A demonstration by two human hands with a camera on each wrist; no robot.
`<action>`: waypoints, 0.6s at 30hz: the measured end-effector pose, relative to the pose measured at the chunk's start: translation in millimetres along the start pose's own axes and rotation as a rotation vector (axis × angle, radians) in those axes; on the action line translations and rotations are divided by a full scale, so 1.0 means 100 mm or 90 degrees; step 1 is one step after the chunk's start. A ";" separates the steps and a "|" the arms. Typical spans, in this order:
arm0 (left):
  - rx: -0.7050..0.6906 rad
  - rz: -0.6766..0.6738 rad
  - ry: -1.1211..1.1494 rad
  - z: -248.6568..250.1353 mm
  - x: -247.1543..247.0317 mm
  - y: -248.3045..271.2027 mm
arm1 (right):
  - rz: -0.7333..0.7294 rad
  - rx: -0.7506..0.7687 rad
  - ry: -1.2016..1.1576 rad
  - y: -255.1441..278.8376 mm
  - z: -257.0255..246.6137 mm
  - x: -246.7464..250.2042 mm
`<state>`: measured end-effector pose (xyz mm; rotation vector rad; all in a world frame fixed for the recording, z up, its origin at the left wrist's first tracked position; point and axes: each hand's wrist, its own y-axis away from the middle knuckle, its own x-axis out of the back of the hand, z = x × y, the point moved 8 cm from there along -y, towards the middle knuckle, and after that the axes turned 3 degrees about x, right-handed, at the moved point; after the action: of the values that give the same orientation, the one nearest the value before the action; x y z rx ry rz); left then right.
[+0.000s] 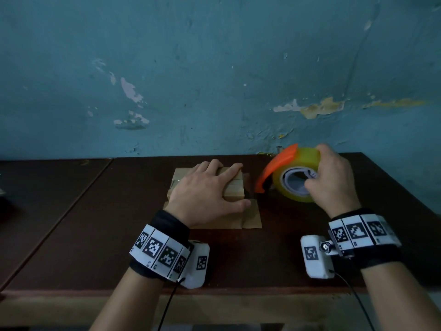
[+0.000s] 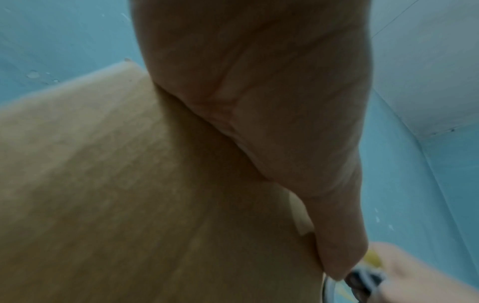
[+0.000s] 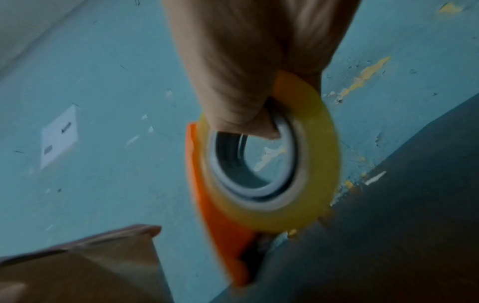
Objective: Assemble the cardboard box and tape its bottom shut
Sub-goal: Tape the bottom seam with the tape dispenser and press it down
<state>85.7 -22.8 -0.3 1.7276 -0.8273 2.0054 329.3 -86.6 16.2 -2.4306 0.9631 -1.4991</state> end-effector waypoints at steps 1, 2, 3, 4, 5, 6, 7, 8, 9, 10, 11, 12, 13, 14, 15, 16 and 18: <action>-0.002 0.003 -0.003 0.01 0.00 0.02 | 0.005 -0.009 0.030 0.00 0.05 0.02; -0.004 0.007 -0.006 0.02 0.00 0.03 | 0.014 -0.028 0.028 0.00 0.11 0.04; -0.005 0.009 -0.007 0.02 0.00 0.03 | 0.027 -0.049 0.011 0.00 0.17 0.08; -0.005 0.007 -0.005 0.02 0.00 0.04 | 0.044 -0.072 -0.007 0.00 0.24 0.12; -0.005 0.004 -0.003 0.01 -0.01 0.03 | 0.069 -0.083 -0.016 0.01 0.28 0.17; -0.006 0.001 -0.002 0.01 -0.01 0.02 | 0.092 -0.088 -0.020 0.01 0.31 0.21; -0.006 -0.002 -0.001 0.01 -0.01 0.01 | 0.110 -0.089 -0.026 0.01 0.33 0.23; -0.006 -0.003 -0.001 0.01 -0.01 0.01 | 0.120 -0.097 -0.036 0.01 0.36 0.24; -0.005 -0.003 -0.002 0.00 -0.01 0.00 | 0.123 -0.109 -0.044 0.01 0.39 0.24; -0.004 -0.001 -0.004 0.00 -0.01 0.00 | 0.117 -0.121 -0.047 0.00 0.41 0.22; -0.003 0.000 -0.006 0.00 -0.01 0.00 | 0.104 -0.129 -0.046 0.00 0.42 0.20; -0.004 0.002 -0.006 0.00 -0.01 0.00 | 0.084 -0.137 -0.040 -0.01 0.44 0.17; -0.005 0.003 -0.006 0.00 -0.01 0.00 | 0.060 -0.145 -0.029 -0.02 0.45 0.13; -0.005 0.004 -0.005 0.00 -0.02 -0.01 | 0.034 -0.152 -0.015 -0.02 0.46 0.10; -0.006 0.004 -0.004 0.00 -0.02 -0.01 | 0.013 -0.153 -0.002 -0.02 0.47 0.07; -0.006 0.004 -0.003 -0.01 -0.02 -0.01 | -0.007 -0.149 0.009 -0.03 0.47 0.05; -0.006 0.001 0.000 -0.01 -0.03 -0.01 | -0.047 -0.126 0.028 -0.03 0.44 0.01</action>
<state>86.0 -20.6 -3.4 1.7231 -0.8376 1.9994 368.3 -94.1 -4.0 -2.6054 1.0909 -1.5562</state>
